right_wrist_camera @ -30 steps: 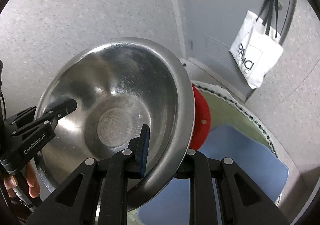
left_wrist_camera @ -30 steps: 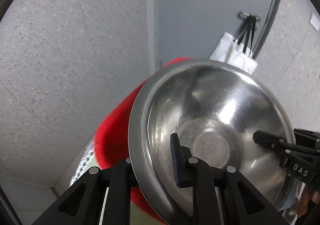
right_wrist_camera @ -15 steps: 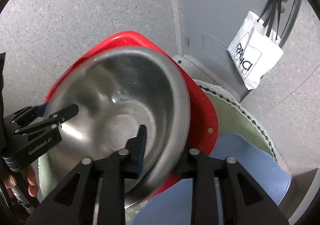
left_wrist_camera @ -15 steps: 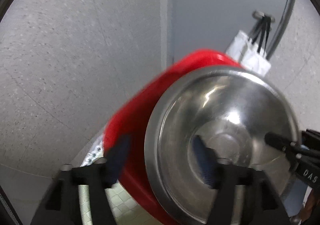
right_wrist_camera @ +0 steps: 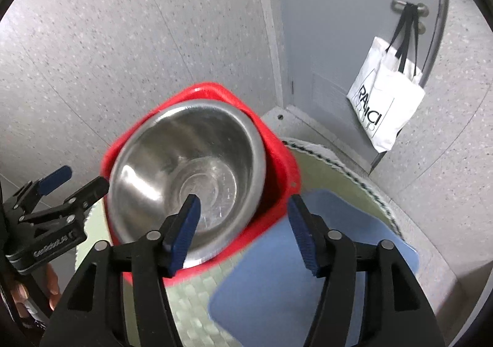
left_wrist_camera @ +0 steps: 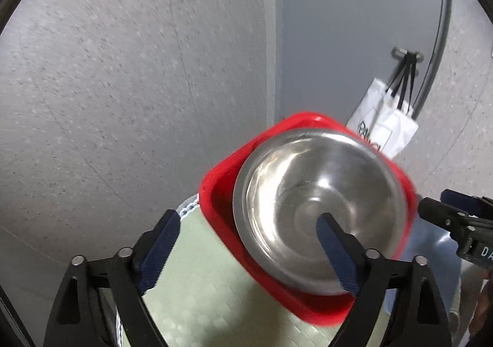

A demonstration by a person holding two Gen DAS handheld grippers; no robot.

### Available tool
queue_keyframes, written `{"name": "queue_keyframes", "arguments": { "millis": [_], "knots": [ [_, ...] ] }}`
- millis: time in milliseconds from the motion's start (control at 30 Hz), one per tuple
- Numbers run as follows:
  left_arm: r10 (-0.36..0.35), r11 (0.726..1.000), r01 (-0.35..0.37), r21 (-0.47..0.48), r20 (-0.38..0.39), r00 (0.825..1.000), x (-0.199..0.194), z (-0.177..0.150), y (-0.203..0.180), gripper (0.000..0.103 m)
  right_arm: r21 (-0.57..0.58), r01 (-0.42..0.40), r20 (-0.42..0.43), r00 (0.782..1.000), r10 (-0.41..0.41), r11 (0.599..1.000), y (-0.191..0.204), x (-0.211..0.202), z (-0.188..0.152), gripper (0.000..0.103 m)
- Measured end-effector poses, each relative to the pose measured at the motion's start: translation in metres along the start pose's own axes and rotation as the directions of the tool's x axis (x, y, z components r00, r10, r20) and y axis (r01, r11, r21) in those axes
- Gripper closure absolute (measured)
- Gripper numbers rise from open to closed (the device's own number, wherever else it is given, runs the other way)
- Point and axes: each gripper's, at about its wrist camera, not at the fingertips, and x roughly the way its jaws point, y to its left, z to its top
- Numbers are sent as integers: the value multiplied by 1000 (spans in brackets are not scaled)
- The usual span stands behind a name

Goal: Organize plates and bowls
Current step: 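Open the right tool and move it to the light-blue bowl, then grasp the light-blue bowl rim with the right tool and lift it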

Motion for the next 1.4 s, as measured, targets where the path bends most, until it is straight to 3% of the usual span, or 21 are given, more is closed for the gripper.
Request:
{"name": "queue_keyframes", "arguments": {
  "millis": [233,300,400,533,800,1033,1133,1233,1333,1400],
  "knots": [
    [3,998,4,-66,102,995,-96,-51,-38,1,-19,-46,95,994,47,999,-27,-70,-20,27],
    [2,997,6,-83,98,995,-121,-74,-57,1,-41,-58,113,992,62,997,-36,-87,-26,21],
    [-2,994,11,-108,85,996,-148,-101,-82,1,-70,-56,130,989,65,996,-53,-109,-37,21],
    [8,992,-4,-127,32,999,-161,-117,-114,1,-77,-55,129,990,65,996,-84,-123,-51,18],
    [27,992,-40,-116,-112,993,-100,-131,-172,1,-9,-43,34,998,43,999,-142,-88,-72,17],
    [32,996,-46,-71,-193,981,-41,-109,-178,3,50,-96,-89,991,100,994,-161,-30,-90,18],
    [40,998,-52,-46,-221,974,-16,-107,-189,9,92,-148,-136,978,159,985,-164,-5,-98,24],
    [43,998,-50,-25,-244,969,5,-104,-194,21,113,-181,-162,967,198,977,-162,10,-101,39],
    [29,999,-34,-14,-267,963,18,-101,-198,37,143,-211,-183,954,236,967,-165,21,-101,58],
    [42,999,-42,8,-272,961,27,-100,-200,52,151,-223,-195,949,250,963,-166,26,-102,84]
  ]
}}
